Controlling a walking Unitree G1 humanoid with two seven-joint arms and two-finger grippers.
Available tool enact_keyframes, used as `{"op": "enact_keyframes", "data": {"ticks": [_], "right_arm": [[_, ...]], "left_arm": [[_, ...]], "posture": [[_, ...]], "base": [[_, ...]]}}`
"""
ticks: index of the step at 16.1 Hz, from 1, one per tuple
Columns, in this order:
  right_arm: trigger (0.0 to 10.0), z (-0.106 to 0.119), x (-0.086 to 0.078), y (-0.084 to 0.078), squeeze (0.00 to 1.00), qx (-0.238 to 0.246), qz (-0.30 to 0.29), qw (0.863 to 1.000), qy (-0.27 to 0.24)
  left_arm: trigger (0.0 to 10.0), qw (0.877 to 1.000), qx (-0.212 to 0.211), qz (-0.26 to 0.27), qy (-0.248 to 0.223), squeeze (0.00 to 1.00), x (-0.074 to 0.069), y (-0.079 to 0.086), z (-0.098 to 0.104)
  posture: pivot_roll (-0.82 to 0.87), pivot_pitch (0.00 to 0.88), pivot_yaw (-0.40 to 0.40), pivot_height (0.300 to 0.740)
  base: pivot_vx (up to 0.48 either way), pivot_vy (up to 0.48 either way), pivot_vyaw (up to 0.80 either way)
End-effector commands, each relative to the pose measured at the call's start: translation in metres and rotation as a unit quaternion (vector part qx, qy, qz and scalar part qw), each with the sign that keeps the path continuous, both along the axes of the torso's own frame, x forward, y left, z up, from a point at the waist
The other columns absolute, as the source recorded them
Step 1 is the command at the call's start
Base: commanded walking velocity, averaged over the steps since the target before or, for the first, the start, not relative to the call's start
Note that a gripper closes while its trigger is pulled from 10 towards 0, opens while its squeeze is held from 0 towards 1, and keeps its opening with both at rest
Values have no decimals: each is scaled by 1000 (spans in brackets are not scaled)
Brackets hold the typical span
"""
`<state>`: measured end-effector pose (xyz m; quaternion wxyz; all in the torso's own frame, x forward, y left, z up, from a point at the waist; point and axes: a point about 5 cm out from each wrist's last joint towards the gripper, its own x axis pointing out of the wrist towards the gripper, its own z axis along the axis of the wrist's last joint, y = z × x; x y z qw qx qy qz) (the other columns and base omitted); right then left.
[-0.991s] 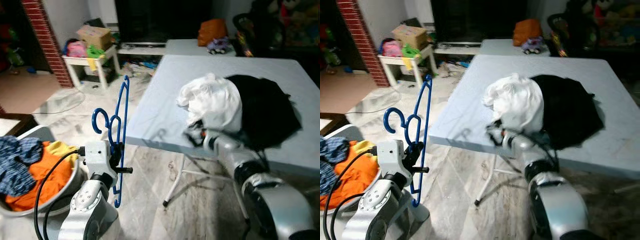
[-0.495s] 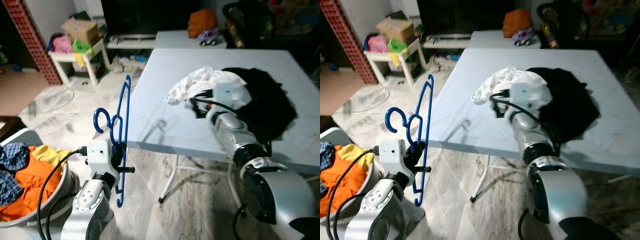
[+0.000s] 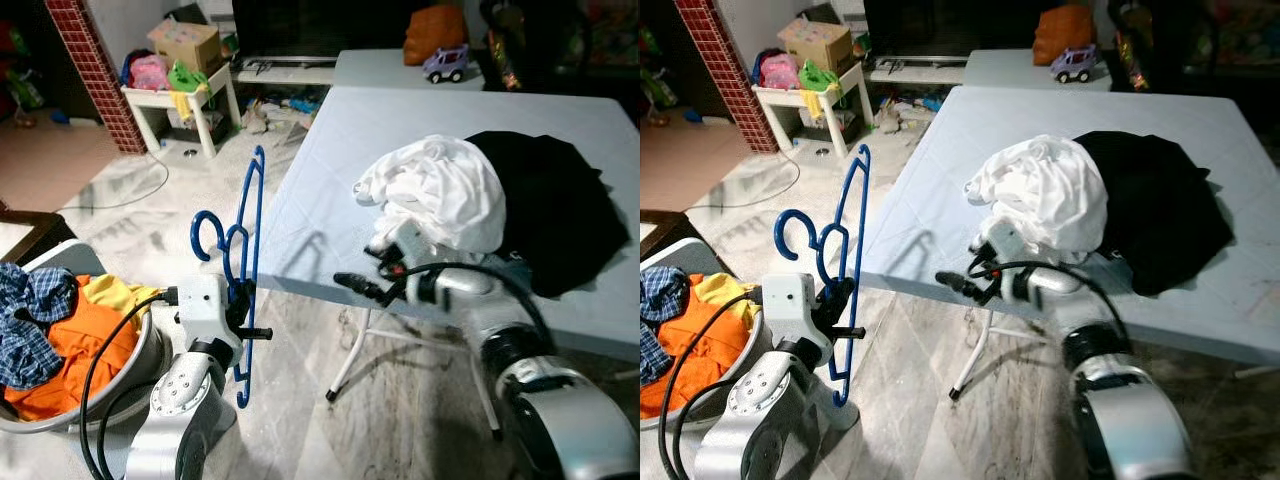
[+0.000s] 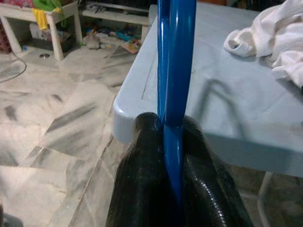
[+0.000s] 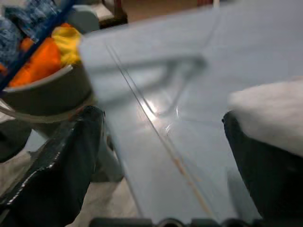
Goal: Hang hanger
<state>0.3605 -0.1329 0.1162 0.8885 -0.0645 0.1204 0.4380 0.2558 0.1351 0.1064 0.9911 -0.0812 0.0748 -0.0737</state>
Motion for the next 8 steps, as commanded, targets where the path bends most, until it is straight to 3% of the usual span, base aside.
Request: {"op": "enact_keyframes", "data": {"ticks": [1, 2, 3, 6, 8], "right_arm": [[10000, 15, 1, 1, 808, 21, 14, 999, -36], [10000, 22, 3, -1, 569, 34, 2, 998, -53], [10000, 29, 3, -4, 43, 51, -13, 996, -70], [10000, 39, -6, -15, 0, 98, -88, 985, -110], [10000, 36, -12, -33, 0, 121, -220, 959, -134]], "left_arm": [[10000, 1000, 5, 0, -8, 0, 3, 1, 2], [10000, 1000, 5, 0, -9, 0, 4, 2, 3], [10000, 1000, 5, 1, -11, 0, 4, 2, 4], [10000, 1000, 13, 2, -16, 0, 6, 3, 5], [10000, 1000, 14, 0, -15, 0, 7, 3, 4]], "posture": [[-8, 0, 52, 740], [-14, 0, 53, 740], [-15, 0, 53, 740], [-36, 0, 58, 740], [-53, 0, 66, 740]], "base": [[0, 0, 0], [0, 0, 0], [0, 0, 0], [0, 0, 0], [0, 0, 0]]}}
